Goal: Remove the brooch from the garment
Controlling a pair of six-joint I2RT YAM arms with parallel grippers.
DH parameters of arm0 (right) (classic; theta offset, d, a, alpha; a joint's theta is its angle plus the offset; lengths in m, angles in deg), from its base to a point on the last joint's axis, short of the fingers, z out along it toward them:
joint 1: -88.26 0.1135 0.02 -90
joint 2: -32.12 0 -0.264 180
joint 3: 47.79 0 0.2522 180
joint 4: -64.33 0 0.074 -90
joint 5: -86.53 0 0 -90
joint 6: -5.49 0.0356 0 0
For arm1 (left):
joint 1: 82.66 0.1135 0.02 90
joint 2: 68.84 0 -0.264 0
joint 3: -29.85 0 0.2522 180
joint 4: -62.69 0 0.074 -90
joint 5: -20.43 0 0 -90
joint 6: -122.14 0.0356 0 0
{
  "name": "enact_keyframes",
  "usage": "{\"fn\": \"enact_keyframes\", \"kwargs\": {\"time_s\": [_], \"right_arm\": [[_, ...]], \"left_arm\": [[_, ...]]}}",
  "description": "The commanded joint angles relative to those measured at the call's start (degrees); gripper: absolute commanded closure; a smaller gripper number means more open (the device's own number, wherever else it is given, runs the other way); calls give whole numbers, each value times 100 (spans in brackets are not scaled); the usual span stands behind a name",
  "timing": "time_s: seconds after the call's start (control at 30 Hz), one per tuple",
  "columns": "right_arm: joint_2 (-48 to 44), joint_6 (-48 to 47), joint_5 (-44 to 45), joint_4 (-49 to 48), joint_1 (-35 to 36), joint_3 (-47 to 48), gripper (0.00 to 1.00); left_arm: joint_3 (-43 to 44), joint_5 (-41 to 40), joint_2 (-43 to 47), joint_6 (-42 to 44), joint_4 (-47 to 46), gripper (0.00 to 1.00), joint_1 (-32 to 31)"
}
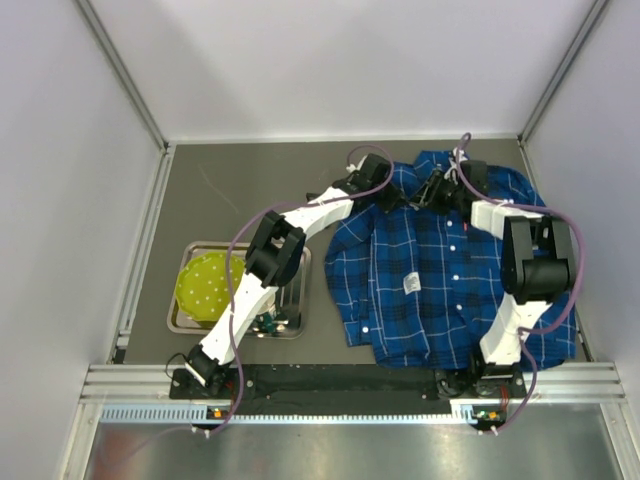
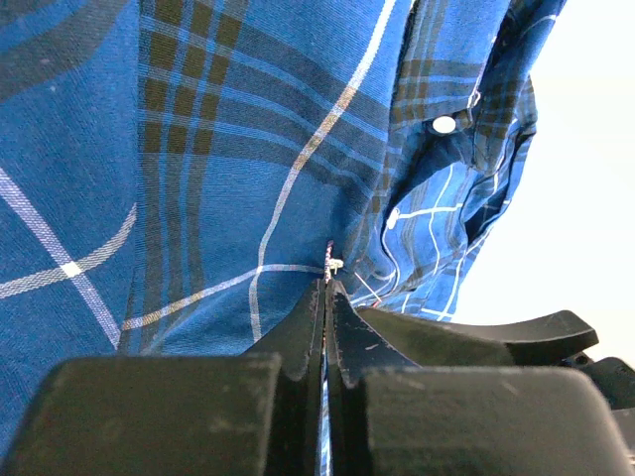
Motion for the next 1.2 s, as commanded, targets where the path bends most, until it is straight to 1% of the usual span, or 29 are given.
{"fn": "enact_keyframes", "kwargs": {"time_s": [0.0, 0.17, 0.33, 0.53, 0.6, 0.67, 0.8, 0.87, 0.93, 1.17], "right_arm": [[-77, -375, 404, 210, 267, 188, 57], [64, -533, 931, 702, 382, 486, 57], [134, -936, 1406, 1028, 619, 751, 57], [143, -1192, 1670, 1195, 804, 856, 58], [143, -1253, 1801, 1336, 865, 900, 61], [90, -1306, 1925, 1345, 900, 865, 62], [143, -1464, 2337, 1415, 1067, 1014, 61], [204, -1517, 2400, 1468, 1102, 1102, 62], [257, -1596, 2540, 1556, 1181, 1242, 65], [354, -1887, 3312, 1696, 1384, 1471, 67]], "left_arm": [[308, 15, 379, -14, 120, 100, -27], [317, 6, 353, -49, 191, 100, -36], [361, -56, 327, -84, 296, 100, -36], [423, -29, 265, -128, 332, 100, -36], [431, -21, 248, -154, 314, 100, -36], [431, -3, 239, -154, 314, 100, -27], [440, 15, 230, -154, 314, 100, -36], [440, 23, 247, -145, 332, 100, -27], [449, 23, 256, -137, 332, 100, -27], [449, 50, 221, -172, 323, 100, -27]]}}
